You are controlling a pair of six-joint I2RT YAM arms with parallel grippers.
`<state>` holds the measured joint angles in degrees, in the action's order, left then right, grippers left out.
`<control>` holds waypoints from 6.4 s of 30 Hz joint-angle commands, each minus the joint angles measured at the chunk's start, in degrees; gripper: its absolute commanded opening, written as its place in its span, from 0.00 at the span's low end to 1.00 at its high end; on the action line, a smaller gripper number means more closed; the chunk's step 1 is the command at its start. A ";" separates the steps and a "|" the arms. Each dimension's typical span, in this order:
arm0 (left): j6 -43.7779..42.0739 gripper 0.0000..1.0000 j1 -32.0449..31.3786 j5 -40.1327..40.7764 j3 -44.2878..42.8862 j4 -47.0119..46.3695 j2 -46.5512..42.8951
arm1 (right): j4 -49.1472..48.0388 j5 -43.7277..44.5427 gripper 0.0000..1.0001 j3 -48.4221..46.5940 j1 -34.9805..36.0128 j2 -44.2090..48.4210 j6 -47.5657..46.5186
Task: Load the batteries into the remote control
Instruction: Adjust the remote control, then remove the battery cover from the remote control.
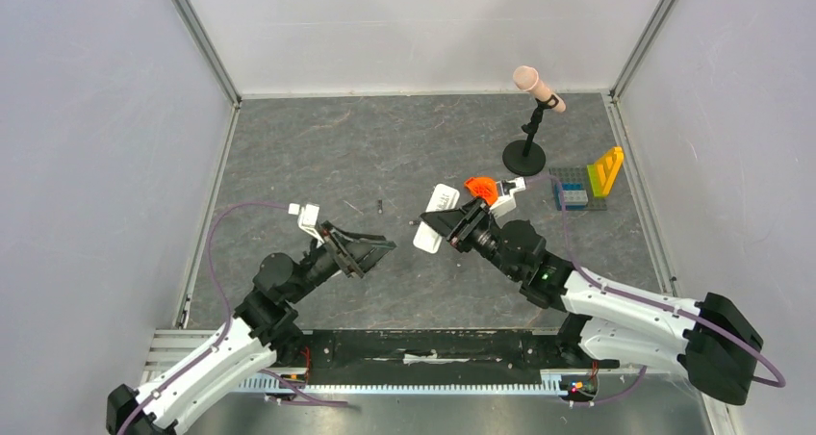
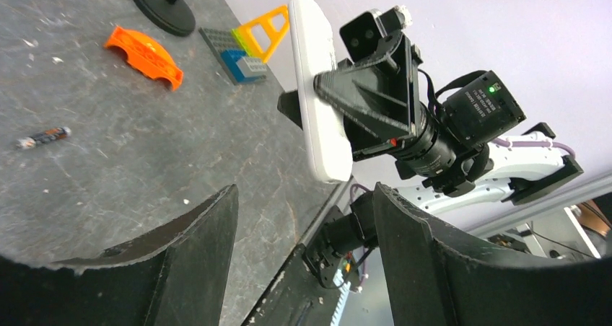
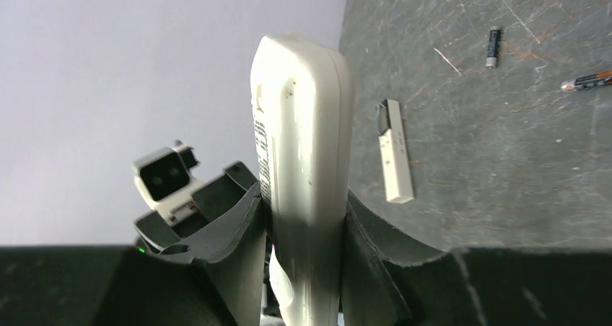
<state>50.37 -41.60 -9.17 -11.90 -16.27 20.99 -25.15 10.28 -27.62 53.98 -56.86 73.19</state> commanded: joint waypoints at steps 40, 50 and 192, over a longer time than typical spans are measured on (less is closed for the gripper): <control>1.06 0.02 -2.08 -15.12 -7.44 -8.72 19.31 | 2.54 -4.78 0.94 0.28 -2.93 8.28 -13.39; -5.80 0.02 -2.08 -33.61 -15.19 -1.40 24.36 | 21.48 -37.45 0.92 -14.19 -10.08 5.37 -38.41; 5.62 0.02 -1.90 -12.81 -0.84 0.81 45.72 | 15.21 -25.94 0.32 4.32 -4.66 -14.11 -26.06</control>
<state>59.51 -43.53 -25.19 -12.49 -20.78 65.73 -7.35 -17.39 -23.79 49.04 -70.28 47.16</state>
